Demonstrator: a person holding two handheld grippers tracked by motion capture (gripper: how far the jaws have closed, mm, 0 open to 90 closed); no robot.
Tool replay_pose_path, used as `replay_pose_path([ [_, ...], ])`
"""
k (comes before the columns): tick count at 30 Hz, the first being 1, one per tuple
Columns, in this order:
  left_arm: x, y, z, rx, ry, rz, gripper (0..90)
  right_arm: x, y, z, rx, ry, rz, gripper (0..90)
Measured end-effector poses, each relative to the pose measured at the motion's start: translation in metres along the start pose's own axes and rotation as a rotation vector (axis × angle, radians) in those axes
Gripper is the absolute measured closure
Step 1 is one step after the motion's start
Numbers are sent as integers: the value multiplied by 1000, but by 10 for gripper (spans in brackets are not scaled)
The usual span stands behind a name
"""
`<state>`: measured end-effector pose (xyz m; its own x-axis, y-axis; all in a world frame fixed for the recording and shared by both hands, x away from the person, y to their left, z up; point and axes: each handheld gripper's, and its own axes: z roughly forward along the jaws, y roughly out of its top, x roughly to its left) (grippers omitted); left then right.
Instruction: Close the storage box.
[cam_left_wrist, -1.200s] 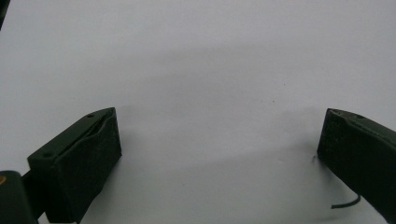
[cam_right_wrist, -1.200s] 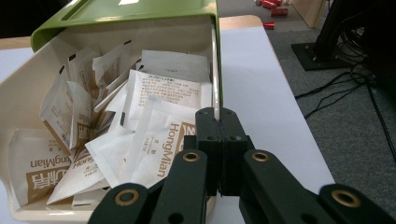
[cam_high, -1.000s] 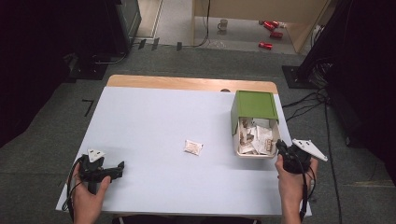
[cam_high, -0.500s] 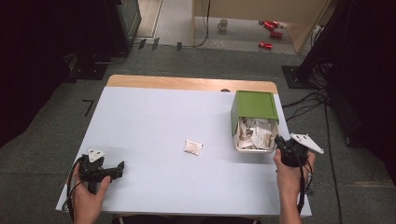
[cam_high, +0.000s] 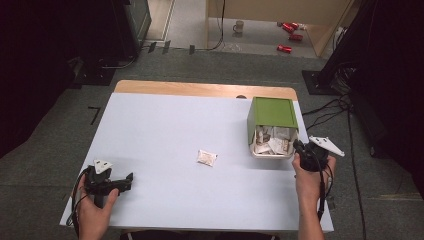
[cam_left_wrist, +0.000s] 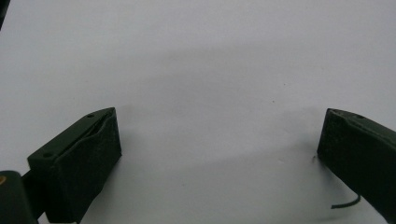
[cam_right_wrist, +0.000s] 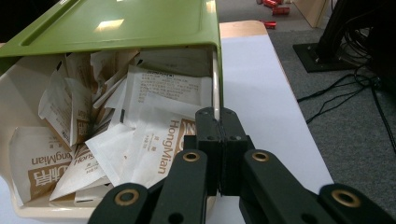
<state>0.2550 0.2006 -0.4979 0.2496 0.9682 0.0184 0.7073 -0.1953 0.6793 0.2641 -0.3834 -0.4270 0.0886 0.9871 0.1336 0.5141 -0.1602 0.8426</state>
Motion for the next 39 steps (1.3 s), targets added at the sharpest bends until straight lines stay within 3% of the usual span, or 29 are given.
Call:
replay_pose_path([
  [6, 0, 0, 0, 0, 0, 0, 0, -2, 0, 5, -7, 6, -3, 900],
  [13, 0, 0, 0, -1, 0, 0, 0, -8, -5, 1, -22, 67, 50, 842],
  [24, 0, 0, 0, -1, 0, 0, 0, -8, -12, -8, -33, 56, 32, 877],
  [30, 0, 0, 0, -1, 0, 0, 0, -9, -30, -7, -16, 59, 35, 864],
  [35, 0, 0, 0, -1, 0, -1, 0, -11, -46, -6, -23, 111, 47, 739],
  [39, 0, 0, 0, -1, 0, 0, 0, -9, -54, -5, -31, 148, 21, 644],
])
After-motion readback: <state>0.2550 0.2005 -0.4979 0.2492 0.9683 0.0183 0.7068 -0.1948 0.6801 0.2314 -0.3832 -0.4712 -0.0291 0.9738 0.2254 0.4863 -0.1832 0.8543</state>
